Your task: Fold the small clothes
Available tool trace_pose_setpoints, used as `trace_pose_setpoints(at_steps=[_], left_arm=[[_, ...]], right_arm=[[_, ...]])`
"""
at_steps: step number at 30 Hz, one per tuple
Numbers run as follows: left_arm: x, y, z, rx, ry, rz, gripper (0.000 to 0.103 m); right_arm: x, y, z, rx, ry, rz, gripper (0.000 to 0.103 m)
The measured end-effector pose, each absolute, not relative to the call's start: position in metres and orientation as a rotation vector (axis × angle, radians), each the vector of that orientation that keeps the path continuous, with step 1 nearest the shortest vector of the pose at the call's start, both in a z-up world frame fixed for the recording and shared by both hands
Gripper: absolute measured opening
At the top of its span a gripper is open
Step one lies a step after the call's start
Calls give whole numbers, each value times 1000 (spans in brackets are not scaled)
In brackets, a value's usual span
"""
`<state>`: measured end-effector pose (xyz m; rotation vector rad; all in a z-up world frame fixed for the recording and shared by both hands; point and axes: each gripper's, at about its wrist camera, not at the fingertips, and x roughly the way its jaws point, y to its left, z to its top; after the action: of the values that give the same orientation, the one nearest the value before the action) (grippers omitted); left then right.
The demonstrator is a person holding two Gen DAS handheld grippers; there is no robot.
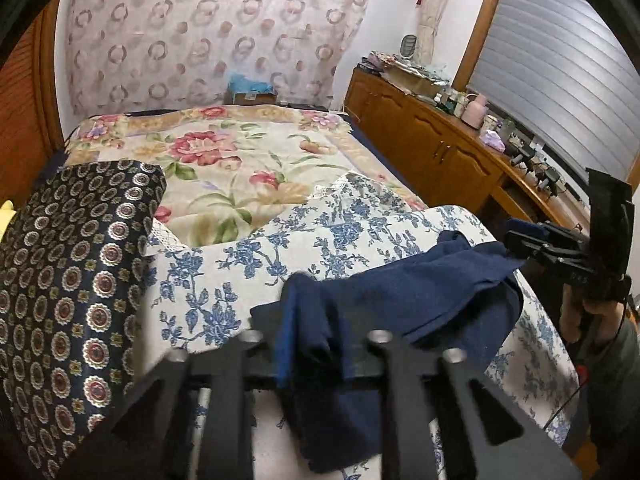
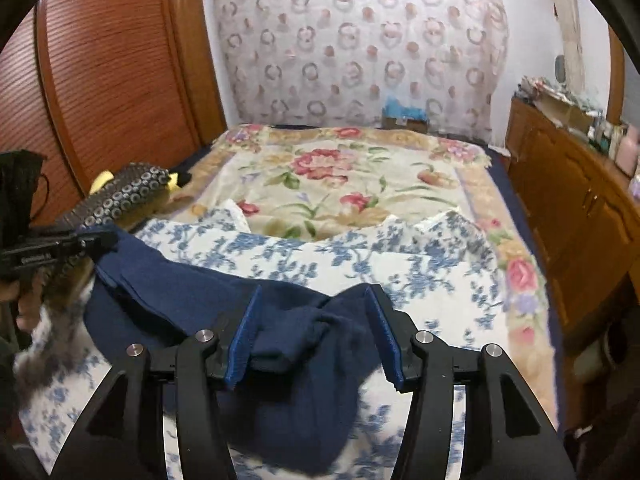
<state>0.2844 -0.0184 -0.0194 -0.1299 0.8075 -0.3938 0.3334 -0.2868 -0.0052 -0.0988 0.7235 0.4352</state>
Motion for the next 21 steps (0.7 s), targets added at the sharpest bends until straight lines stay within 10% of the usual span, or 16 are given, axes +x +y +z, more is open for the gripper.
trace_pose_setpoints(at_steps=[7, 21], left_arm=[[254, -14, -14, -92, 787, -424, 55], [278, -30, -57, -42, 909, -349, 56]], right_arm=[[310, -292, -9, -181, 706, 471, 62], [359, -288, -55, -125, 844, 420, 72]])
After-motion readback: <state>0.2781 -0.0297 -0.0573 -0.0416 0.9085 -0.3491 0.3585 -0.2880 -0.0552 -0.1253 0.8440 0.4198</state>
